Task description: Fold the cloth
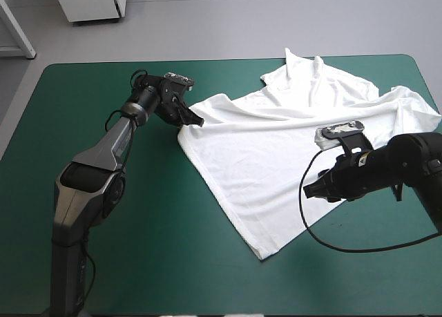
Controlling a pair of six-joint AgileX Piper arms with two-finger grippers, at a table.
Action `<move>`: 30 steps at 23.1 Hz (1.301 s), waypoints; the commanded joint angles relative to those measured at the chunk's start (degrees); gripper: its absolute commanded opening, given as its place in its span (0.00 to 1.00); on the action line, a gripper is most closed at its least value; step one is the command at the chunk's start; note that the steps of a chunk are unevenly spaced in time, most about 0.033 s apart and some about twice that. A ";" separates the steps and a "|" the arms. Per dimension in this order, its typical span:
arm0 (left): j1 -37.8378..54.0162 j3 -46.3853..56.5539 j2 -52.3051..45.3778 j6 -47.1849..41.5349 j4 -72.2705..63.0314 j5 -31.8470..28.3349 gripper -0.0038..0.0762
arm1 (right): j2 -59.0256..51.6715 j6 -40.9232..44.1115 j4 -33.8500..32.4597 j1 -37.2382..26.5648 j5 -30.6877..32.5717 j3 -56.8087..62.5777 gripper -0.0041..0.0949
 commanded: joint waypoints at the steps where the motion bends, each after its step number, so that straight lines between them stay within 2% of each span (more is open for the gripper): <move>1: -0.77 -0.77 -0.28 -0.02 -0.37 2.60 0.04 | 0.64 -2.06 2.37 3.77 0.03 -1.26 0.51; 3: -0.77 -1.36 -0.28 -0.02 0.30 2.89 0.04 | 2.22 -1.86 1.76 8.20 0.03 -1.26 0.58; 5: -0.77 -1.46 -0.28 -0.02 0.41 2.98 0.04 | 4.25 -0.02 -1.10 14.06 -0.09 -1.26 0.61; 6: -0.77 -1.46 -0.28 -0.02 0.41 2.98 0.04 | 5.32 1.26 -3.19 17.04 -0.09 -1.26 0.61; 7: -0.77 -1.46 -0.28 -0.02 0.41 3.11 0.04 | 7.38 3.02 -8.78 22.33 -0.09 -1.26 0.61; 8: -0.77 -1.46 -0.28 -0.02 0.41 3.11 0.04 | 8.27 3.26 -10.50 24.42 -0.09 -1.26 0.61; 11: -0.77 -1.46 -0.28 -0.02 0.41 3.01 0.04 | 11.48 5.68 -9.37 29.67 -2.48 -1.26 0.61; 15: -0.77 -1.46 -0.28 -0.02 0.41 2.67 0.04 | 15.71 5.58 -9.67 33.12 -6.08 -0.99 0.56; 22: -0.77 -1.46 -0.28 -0.02 0.41 2.15 0.04 | 17.47 7.61 -8.86 37.61 -19.81 11.86 0.55; 27: -0.77 -1.46 -0.28 -0.02 0.41 1.89 0.04 | 18.02 7.75 -8.61 37.61 -26.79 15.91 0.44; 30: -0.77 -1.46 -0.28 -0.02 0.41 1.52 0.04 | 20.68 7.75 -8.49 37.61 -28.73 18.12 0.39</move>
